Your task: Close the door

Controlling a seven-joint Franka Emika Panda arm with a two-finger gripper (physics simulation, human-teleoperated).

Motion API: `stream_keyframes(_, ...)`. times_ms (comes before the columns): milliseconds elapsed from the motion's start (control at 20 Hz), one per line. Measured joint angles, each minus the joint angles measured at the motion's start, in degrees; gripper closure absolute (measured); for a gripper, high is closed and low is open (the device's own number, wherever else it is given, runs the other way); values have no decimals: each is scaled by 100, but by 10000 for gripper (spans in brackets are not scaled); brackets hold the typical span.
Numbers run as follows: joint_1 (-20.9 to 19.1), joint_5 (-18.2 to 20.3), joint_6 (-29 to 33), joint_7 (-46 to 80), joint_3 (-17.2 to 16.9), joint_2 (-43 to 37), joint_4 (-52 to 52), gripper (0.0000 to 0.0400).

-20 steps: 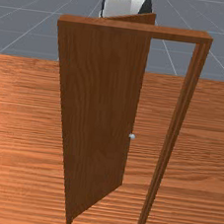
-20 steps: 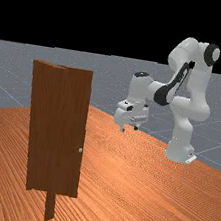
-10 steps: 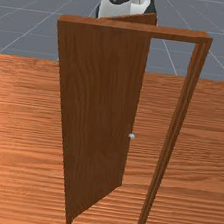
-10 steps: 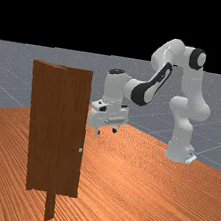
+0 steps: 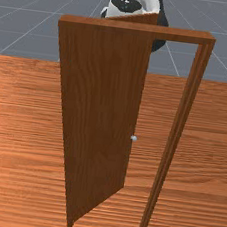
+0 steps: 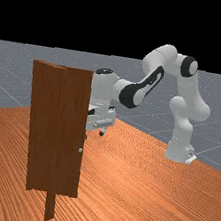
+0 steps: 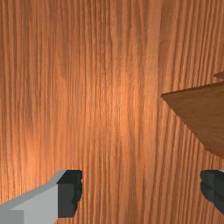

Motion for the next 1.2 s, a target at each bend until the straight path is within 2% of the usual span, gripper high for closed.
stream_keyframes(250, 309, -1, -81, 662, 41, 29, 60, 0)
stream_keyframes(350, 459, -188, -143, 1013, -39, 52, 103, 0)
stream_keyframes(400, 380, -35, -93, 731, 58, 38, 74, 0)
stream_keyframes(700, 416, -28, -105, 880, 39, 307, 463, 0)
stream_keyframes(750, 436, 16, -358, 1049, 13, 451, 731, 0)
stream_keyframes(850, 433, 20, -435, 1033, 12, 574, 925, 0)
stream_keyframes(900, 417, -18, -205, 905, 28, 550, 836, 0)
stream_keyframes(1050, 389, -16, -528, 710, 57, 799, 1279, 0)
stream_keyframes(1150, 412, -13, -363, 863, 30, 854, 1317, 0)
stream_keyframes(1200, 450, 68, -795, 1204, -22, 1149, 1874, 0)
